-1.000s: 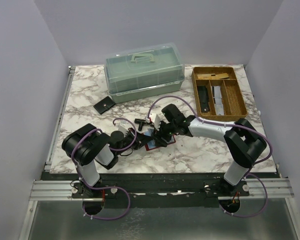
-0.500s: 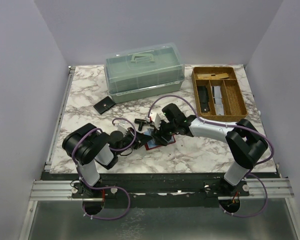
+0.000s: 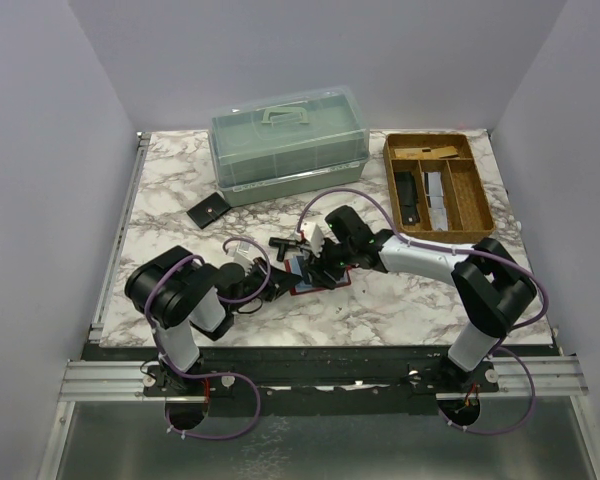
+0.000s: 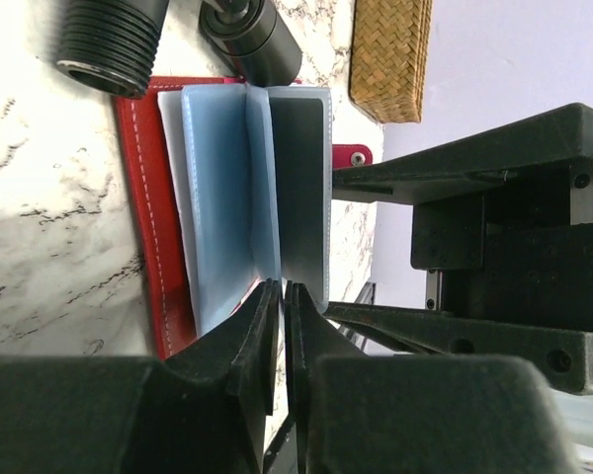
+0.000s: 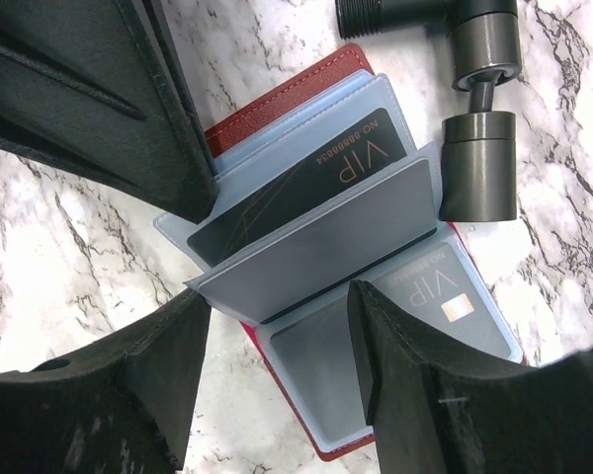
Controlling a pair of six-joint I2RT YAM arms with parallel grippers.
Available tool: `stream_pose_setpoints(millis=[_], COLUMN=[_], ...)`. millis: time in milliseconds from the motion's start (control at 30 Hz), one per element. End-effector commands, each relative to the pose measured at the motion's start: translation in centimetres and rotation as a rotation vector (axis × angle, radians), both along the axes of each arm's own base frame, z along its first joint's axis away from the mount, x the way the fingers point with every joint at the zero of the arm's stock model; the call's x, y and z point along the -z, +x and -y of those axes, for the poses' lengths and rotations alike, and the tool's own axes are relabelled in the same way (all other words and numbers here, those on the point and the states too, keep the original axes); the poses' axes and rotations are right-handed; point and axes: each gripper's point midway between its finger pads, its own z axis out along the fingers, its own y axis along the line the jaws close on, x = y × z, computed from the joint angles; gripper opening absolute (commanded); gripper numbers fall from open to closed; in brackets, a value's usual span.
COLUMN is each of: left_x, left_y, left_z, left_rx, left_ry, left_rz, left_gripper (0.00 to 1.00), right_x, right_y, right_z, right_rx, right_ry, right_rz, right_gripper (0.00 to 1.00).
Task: Take the credit cards out of the card holder
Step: Remove the credit card from the card holder.
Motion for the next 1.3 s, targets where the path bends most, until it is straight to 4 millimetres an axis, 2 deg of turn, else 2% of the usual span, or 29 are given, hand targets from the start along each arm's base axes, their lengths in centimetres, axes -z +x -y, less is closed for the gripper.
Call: stream_pose_setpoints(millis=[0,200,533,733,967,1067,1133,1167,1233,1267], left_x=[-0.2,0.3,0.5,-0.3,-1.7,-2.7,-3.4,-4.3,-5.3,-6.2], left_y=[-0.2,-0.1,0.2,0.3,1.0,1.5,1.8,1.9,1.9,2.0], left_z=[0.1,0.2,0.4,0.5,0.2,-0.4,-0.9,-1.2,-2.4,-3.0], left_rx=[0.028,0.043,0.058,0.061,0.037,0.006,-0.012,-0.029,-0.060,-0.087], left_ry=[-0.003,0.010,0.016,0.004,0.055,0.151,0.249,0.283,0.350,0.362], left_rz=[0.032,0.034,0.038,0.065,0.113,0.160,0.195,0.229,0.259,0.287], left_gripper=[0.10,0.00,0.00,0.00,0.02,0.05,0.10,0.13,0.27,0.39], right_x=[-1.2,-1.8,-2.3,-2.4,-3.6,-4.8,-6.5,-7.8,-10.3,-11.4], right_y=[1.7,3.0,4.6,6.7,10.0,9.9,8.9,8.2,5.8,4.8], right_z=[0.3,2.2,4.6,6.8,10.5,10.2,8.7,7.8,5.5,4.4], right_rx=[0.059,0.119,0.201,0.335,0.521,0.492,0.402,0.341,0.163,0.093], right_ry=[0.007,0.006,0.016,0.002,0.002,0.048,0.130,0.186,0.313,0.375], right_rz=[0.047,0.031,-0.005,-0.006,0.054,0.056,0.058,0.064,0.042,0.018], right_gripper=[0.60,0.64,0.66,0.66,0.55,0.53,0.52,0.52,0.53,0.53])
